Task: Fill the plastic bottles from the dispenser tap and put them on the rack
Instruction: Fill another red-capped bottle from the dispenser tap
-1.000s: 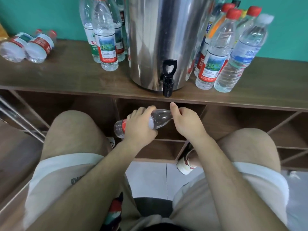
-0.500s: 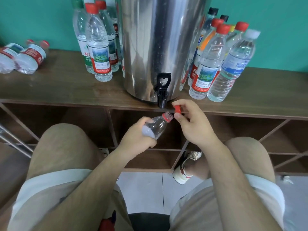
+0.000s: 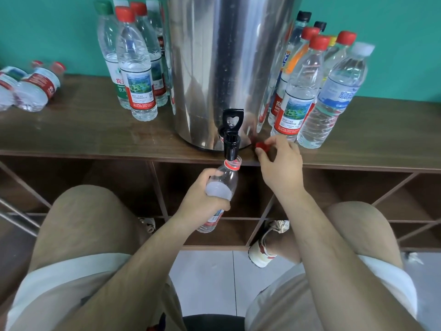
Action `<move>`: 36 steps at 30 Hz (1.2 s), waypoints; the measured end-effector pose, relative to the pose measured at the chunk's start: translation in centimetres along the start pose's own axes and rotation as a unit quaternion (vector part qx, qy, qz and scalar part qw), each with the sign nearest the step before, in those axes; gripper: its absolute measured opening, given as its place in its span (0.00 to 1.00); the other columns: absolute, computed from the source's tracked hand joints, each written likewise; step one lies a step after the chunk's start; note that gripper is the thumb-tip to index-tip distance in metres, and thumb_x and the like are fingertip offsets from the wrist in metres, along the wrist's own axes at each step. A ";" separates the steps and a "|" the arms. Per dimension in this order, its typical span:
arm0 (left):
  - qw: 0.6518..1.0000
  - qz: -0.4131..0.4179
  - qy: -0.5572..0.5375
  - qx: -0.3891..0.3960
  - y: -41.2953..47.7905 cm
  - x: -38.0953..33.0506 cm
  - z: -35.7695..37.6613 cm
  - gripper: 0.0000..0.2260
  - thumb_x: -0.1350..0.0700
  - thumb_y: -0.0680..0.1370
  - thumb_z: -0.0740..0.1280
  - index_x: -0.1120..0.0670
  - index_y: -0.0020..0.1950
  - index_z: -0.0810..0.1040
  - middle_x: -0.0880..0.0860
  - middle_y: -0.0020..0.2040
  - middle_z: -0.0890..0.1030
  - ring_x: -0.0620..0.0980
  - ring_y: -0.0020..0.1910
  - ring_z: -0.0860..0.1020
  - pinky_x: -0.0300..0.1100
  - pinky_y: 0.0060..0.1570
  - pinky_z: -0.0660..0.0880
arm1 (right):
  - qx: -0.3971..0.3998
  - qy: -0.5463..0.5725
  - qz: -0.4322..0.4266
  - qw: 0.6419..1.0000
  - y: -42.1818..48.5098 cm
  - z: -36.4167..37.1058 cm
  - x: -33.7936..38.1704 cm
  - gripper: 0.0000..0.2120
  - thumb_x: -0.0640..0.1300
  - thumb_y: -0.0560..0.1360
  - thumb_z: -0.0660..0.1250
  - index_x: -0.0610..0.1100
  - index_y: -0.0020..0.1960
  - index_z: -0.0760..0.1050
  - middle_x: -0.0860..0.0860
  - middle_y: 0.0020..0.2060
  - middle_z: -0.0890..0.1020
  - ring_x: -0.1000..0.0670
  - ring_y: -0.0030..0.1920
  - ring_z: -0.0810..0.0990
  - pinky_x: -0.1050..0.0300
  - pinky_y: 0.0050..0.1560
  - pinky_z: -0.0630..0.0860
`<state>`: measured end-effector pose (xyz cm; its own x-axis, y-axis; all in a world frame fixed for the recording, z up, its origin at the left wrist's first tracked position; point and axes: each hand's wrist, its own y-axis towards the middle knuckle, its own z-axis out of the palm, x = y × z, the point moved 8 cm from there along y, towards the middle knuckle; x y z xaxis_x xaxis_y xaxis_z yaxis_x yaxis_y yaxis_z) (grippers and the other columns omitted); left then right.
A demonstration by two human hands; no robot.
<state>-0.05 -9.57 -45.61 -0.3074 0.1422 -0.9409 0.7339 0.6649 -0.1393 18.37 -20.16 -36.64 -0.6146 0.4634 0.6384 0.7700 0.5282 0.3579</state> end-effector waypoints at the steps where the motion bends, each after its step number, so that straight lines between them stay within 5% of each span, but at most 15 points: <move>1: 1.000 0.002 0.002 0.000 0.1 -0.1 0.1 0.33 0.60 0.69 0.79 0.37 0.66 0.69 0.43 0.57 0.76 0.50 0.56 0.79 0.38 0.46 0.77 | 0.000 -0.005 -0.006 1.000 0.1 0.1 0.1 0.10 0.49 0.80 0.71 0.49 0.59 0.76 0.49 0.57 0.80 0.52 0.58 0.72 0.58 0.56 0.69; 7: 1.000 0.009 -0.025 -0.004 0.0 -0.6 0.2 0.33 0.62 0.70 0.79 0.42 0.70 0.70 0.48 0.60 0.78 0.52 0.59 0.79 0.48 0.58 0.81 | -0.043 0.007 -0.080 0.996 -1.0 -1.2 2.2 0.11 0.44 0.83 0.68 0.41 0.63 0.78 0.46 0.57 0.82 0.46 0.61 0.76 0.49 0.65 0.74; 10: 0.999 0.014 -0.038 -0.003 0.1 -0.7 0.2 0.33 0.63 0.70 0.79 0.42 0.69 0.71 0.48 0.59 0.79 0.52 0.58 0.80 0.46 0.56 0.80 | -0.096 0.135 -0.178 0.970 -2.3 -3.8 5.7 0.10 0.39 0.84 0.64 0.39 0.63 0.79 0.48 0.56 0.83 0.50 0.58 0.80 0.59 0.62 0.74; 13: 0.999 0.009 -0.052 0.002 0.1 -0.6 0.3 0.33 0.62 0.69 0.79 0.42 0.68 0.72 0.48 0.58 0.80 0.53 0.58 0.81 0.48 0.57 0.80 | -0.025 0.246 -0.240 0.939 -2.6 -4.9 10.0 0.15 0.44 0.84 0.65 0.44 0.69 0.74 0.50 0.62 0.81 0.52 0.58 0.81 0.62 0.58 0.75; 16: 0.998 0.007 -0.063 0.007 0.2 -0.5 0.5 0.33 0.61 0.69 0.80 0.40 0.67 0.72 0.47 0.59 0.80 0.52 0.59 0.80 0.47 0.56 0.81 | 0.111 0.178 -0.248 0.946 -1.9 -3.8 12.9 0.21 0.50 0.84 0.67 0.48 0.75 0.71 0.55 0.64 0.81 0.57 0.63 0.79 0.64 0.59 0.75; 20: 0.998 0.007 -0.057 0.015 0.2 -0.6 0.7 0.33 0.59 0.68 0.80 0.38 0.66 0.72 0.46 0.58 0.80 0.52 0.59 0.80 0.43 0.53 0.80 | 0.194 0.134 -0.220 0.947 -0.6 -2.6 13.5 0.09 0.45 0.82 0.69 0.48 0.61 0.80 0.54 0.50 0.85 0.57 0.52 0.83 0.51 0.59 0.79; 22: 0.998 0.005 -0.055 0.018 0.2 -0.6 0.6 0.33 0.59 0.68 0.80 0.38 0.66 0.72 0.45 0.58 0.80 0.51 0.60 0.80 0.43 0.53 0.80 | 0.183 0.156 -0.240 0.941 -0.6 -2.9 13.6 0.05 0.42 0.81 0.69 0.45 0.55 0.82 0.51 0.49 0.87 0.50 0.53 0.85 0.44 0.58 0.80; 25: 0.998 0.003 -0.061 0.020 0.1 -0.8 0.6 0.33 0.58 0.67 0.80 0.39 0.66 0.72 0.46 0.58 0.81 0.51 0.59 0.80 0.45 0.54 0.80 | 0.123 0.145 -0.304 0.934 -1.7 -3.4 13.8 0.07 0.42 0.81 0.69 0.41 0.56 0.84 0.50 0.48 0.86 0.50 0.51 0.84 0.47 0.55 0.79; 32: 0.998 0.001 -0.056 0.014 -0.1 -1.1 0.6 0.33 0.60 0.68 0.80 0.41 0.68 0.72 0.45 0.59 0.81 0.49 0.61 0.80 0.49 0.59 0.80 | -0.020 0.080 -0.419 0.904 -5.0 -3.3 12.7 0.17 0.26 0.75 0.68 0.36 0.62 0.84 0.42 0.64 0.83 0.43 0.66 0.82 0.47 0.67 0.78; 36: 0.998 0.012 -0.057 0.021 -0.4 -1.7 0.6 0.33 0.61 0.67 0.79 0.41 0.68 0.73 0.43 0.60 0.82 0.46 0.62 0.80 0.52 0.62 0.79 | 0.003 0.085 -0.429 0.899 -6.4 -2.8 11.5 0.20 0.36 0.79 0.71 0.36 0.70 0.78 0.41 0.73 0.76 0.44 0.74 0.75 0.48 0.72 0.74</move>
<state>0.54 -10.49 -44.11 -0.2199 0.0712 -0.9729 0.7660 0.6301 -0.1271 6.88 -20.26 -29.69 -0.9468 -0.2320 0.2231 0.0227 0.6433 0.7652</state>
